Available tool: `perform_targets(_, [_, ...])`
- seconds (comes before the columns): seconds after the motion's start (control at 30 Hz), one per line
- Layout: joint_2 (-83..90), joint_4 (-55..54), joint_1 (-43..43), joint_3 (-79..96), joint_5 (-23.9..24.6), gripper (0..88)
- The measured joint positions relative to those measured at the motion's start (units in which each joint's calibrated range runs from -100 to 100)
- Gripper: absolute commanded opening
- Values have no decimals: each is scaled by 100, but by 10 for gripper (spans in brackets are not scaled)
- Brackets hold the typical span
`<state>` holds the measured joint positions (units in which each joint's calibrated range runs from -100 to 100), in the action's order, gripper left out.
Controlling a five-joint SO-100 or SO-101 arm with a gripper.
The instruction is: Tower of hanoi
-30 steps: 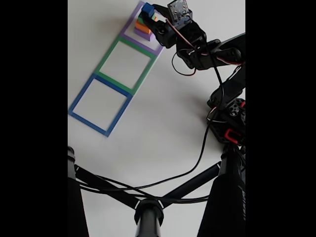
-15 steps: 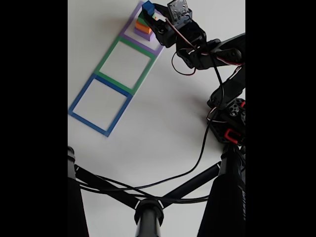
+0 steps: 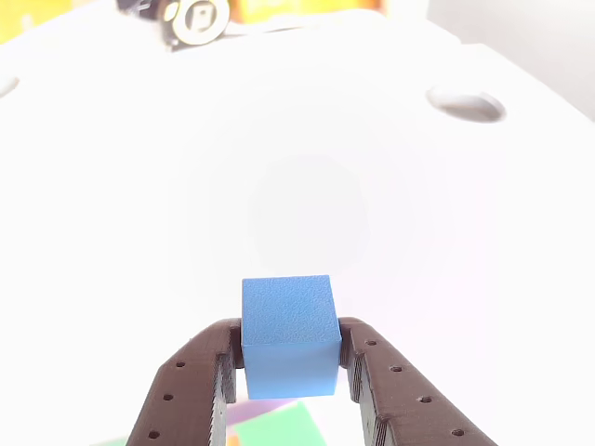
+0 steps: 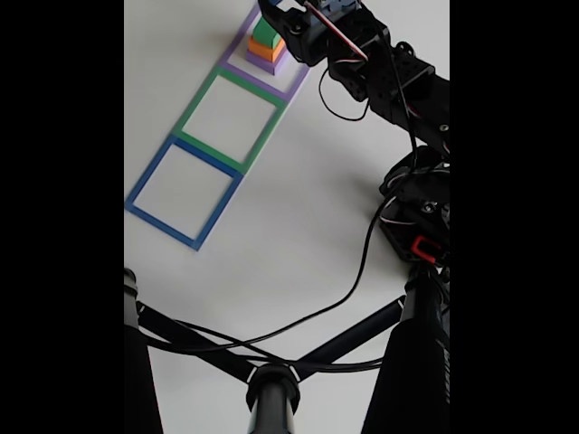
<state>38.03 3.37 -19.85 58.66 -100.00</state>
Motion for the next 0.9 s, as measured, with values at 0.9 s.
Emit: perform_targets(0.9, [1258, 7368, 1441, -5300, 0, 18])
